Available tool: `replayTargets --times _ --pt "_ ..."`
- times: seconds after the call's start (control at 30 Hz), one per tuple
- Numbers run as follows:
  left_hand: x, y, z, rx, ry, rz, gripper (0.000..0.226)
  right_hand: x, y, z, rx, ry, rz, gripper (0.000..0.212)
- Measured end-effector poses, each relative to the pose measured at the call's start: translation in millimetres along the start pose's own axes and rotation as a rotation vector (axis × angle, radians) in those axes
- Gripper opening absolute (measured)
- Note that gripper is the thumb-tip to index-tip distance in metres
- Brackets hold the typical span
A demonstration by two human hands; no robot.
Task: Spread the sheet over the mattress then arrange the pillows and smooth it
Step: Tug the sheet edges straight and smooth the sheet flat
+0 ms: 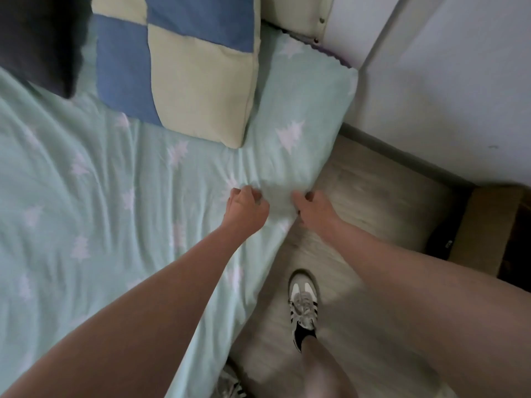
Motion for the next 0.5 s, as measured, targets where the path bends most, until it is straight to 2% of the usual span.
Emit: replayTargets --times 0.1,0.17,0.23,0.4,0.5 --pt "-9 -6 1 0.0 0.002 0.016 0.028 6 -13 -3 -0.021 0.126 0.05 0.045" --pt "-11 -8 2 0.019 -0.022 0.03 0.027 8 -11 2 -0.04 0.229 0.082 0.033" --pt "-11 -10 5 0.028 -0.038 0.038 0.025 15 0 7 -0.063 0.25 0.108 0.021" --pt "-13 -15 4 0.036 -0.022 0.029 0.023 19 10 15 -0.096 0.322 0.115 0.014" --pt "-17 -17 3 0.052 -0.012 0.025 0.023 25 12 18 -0.112 0.327 0.107 0.018"
Point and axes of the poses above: each hand's wrist, its own y-axis away from the middle knuckle, its own z-axis out of the back of the hand, x = y × z, the point moved 3 cm from there along -y, towards the middle knuckle, and after that the axes turned 1 degree about y, right-handed, at the moved point
